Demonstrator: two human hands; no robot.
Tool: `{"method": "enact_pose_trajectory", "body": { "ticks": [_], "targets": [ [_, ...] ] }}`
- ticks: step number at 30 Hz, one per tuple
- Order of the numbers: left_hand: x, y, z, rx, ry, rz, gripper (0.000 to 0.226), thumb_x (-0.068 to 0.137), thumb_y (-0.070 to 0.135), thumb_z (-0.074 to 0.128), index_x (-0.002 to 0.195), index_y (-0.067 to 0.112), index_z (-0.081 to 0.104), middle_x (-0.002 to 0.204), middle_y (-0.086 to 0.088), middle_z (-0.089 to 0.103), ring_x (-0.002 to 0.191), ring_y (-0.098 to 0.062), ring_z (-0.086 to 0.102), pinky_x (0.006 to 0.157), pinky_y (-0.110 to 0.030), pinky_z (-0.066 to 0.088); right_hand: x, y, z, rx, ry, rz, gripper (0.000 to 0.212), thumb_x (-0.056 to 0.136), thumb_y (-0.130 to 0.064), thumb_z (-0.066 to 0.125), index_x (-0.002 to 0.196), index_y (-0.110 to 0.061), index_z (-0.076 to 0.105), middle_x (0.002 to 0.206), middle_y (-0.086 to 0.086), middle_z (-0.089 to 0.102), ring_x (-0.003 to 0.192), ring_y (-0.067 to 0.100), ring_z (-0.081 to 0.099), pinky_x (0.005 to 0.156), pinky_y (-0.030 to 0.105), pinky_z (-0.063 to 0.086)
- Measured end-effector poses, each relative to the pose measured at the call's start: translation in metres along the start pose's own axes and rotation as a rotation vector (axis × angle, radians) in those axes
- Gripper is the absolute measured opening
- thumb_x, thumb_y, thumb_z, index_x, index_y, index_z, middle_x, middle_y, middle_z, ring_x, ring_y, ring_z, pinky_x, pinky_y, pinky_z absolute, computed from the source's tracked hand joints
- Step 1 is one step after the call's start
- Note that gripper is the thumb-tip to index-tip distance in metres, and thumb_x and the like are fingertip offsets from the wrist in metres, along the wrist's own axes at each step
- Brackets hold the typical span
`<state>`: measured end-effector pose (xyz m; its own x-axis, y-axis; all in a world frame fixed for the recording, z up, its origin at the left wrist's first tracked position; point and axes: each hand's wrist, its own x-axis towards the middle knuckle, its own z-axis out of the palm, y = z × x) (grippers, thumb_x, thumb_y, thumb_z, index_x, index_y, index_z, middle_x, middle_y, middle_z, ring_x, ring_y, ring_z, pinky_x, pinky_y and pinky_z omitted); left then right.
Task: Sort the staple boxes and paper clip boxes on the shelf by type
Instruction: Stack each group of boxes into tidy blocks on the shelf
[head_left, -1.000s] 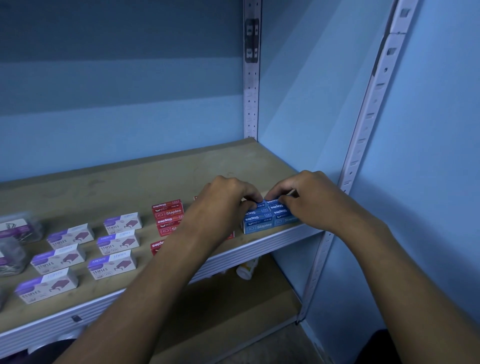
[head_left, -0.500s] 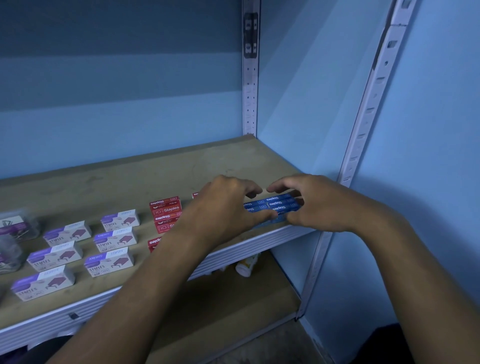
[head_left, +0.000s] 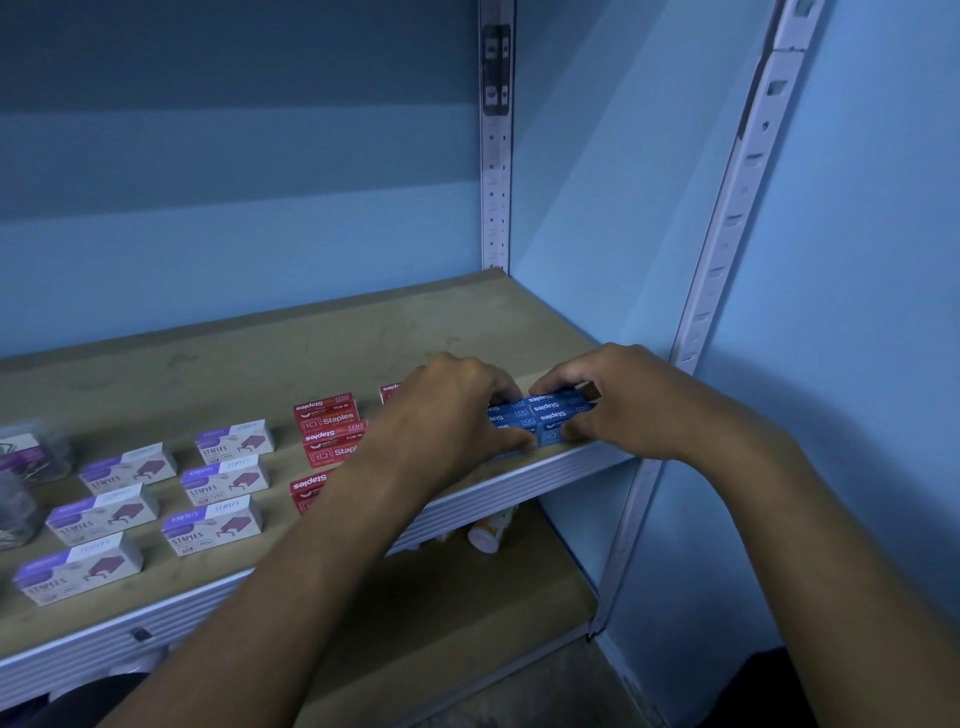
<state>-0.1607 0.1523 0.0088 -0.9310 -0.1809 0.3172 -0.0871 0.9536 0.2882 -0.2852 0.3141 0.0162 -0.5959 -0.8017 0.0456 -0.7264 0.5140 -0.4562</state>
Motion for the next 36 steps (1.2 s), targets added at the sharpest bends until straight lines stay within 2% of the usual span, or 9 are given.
{"method": "enact_pose_trajectory", "body": {
  "ticks": [4,7,11,15,19,23,27,33,36],
  "targets": [
    [-0.005,0.0,-0.001,0.051,0.091,0.033,0.049,0.075,0.056,0.074,0.115,0.03,0.073,0.106,0.009,0.075,0.088,-0.009,0.068,0.077,-0.032,0.058,-0.004,0.003,0.003,0.053,0.005,-0.003,0.055,0.081,-0.029,0.081,0.131,-0.039,0.061,0.125,-0.014,0.064,0.104,0.003,0.059,0.081,0.014,0.044],
    [-0.009,-0.001,-0.008,0.02,0.14,0.046,0.055,0.076,0.062,0.07,0.121,0.029,0.069,0.115,0.01,0.072,0.094,-0.007,0.068,0.079,-0.028,0.058,-0.007,0.001,-0.001,0.081,0.101,-0.016,0.054,0.083,-0.045,0.075,0.134,-0.043,0.057,0.131,-0.019,0.059,0.112,-0.001,0.052,0.088,0.018,0.042],
    [-0.016,-0.007,-0.025,0.02,0.191,0.039,0.042,0.081,0.056,0.069,0.115,0.032,0.071,0.111,0.014,0.072,0.086,0.005,0.06,0.075,-0.017,0.05,-0.005,-0.013,-0.003,0.093,0.232,-0.099,0.038,0.089,-0.037,0.07,0.126,-0.042,0.063,0.121,-0.022,0.06,0.112,-0.002,0.053,0.096,0.021,0.044],
    [-0.026,-0.023,-0.042,0.095,0.212,-0.015,0.033,0.084,0.048,0.068,0.114,0.034,0.07,0.108,0.015,0.072,0.091,-0.002,0.062,0.075,-0.02,0.046,0.001,-0.03,0.004,0.107,0.186,-0.133,0.034,0.091,-0.034,0.069,0.123,-0.042,0.065,0.117,-0.026,0.059,0.11,-0.002,0.054,0.099,0.024,0.047],
    [-0.039,-0.045,-0.056,0.138,0.196,-0.084,0.032,0.086,0.043,0.068,0.116,0.033,0.07,0.109,0.015,0.07,0.092,-0.003,0.059,0.075,-0.019,0.042,0.012,-0.049,0.013,0.108,0.158,-0.187,0.032,0.091,-0.033,0.068,0.122,-0.041,0.066,0.124,-0.018,0.063,0.111,0.0,0.055,0.101,0.03,0.049],
    [-0.051,-0.059,-0.066,0.134,0.157,-0.136,0.03,0.086,0.041,0.069,0.114,0.033,0.07,0.109,0.014,0.069,0.085,-0.001,0.059,0.073,-0.021,0.047,0.023,-0.064,0.022,0.107,0.138,-0.22,0.031,0.091,-0.032,0.071,0.119,-0.042,0.067,0.122,-0.018,0.063,0.109,0.001,0.056,0.097,0.03,0.051],
    [-0.058,-0.07,-0.07,0.13,0.11,-0.171,0.028,0.086,0.039,0.069,0.113,0.032,0.071,0.11,0.012,0.069,0.089,-0.005,0.06,0.078,-0.025,0.054,0.033,-0.076,0.032,0.129,0.104,-0.231,0.024,0.09,-0.031,0.072,0.112,-0.04,0.071,0.114,-0.022,0.066,0.1,-0.005,0.06,0.086,0.024,0.055],
    [-0.063,-0.079,-0.069,0.074,0.033,-0.202,0.024,0.084,0.034,0.073,0.108,0.029,0.074,0.106,0.011,0.071,0.086,-0.005,0.062,0.075,-0.021,0.052,0.043,-0.087,0.046,0.107,0.051,-0.223,0.024,0.09,-0.023,0.073,0.109,-0.038,0.075,0.103,-0.022,0.069,0.085,-0.005,0.064,0.061,0.007,0.051],
    [-0.063,-0.082,-0.067,0.068,-0.008,-0.202,0.022,0.085,0.029,0.073,0.107,0.03,0.075,0.107,0.01,0.073,0.087,-0.005,0.064,0.079,-0.025,0.056,0.044,-0.091,0.05,0.071,0.027,-0.223,0.023,0.091,-0.021,0.071,0.106,-0.038,0.076,0.106,-0.019,0.068,0.088,-0.002,0.063,0.068,0.013,0.053]
  ]
}}
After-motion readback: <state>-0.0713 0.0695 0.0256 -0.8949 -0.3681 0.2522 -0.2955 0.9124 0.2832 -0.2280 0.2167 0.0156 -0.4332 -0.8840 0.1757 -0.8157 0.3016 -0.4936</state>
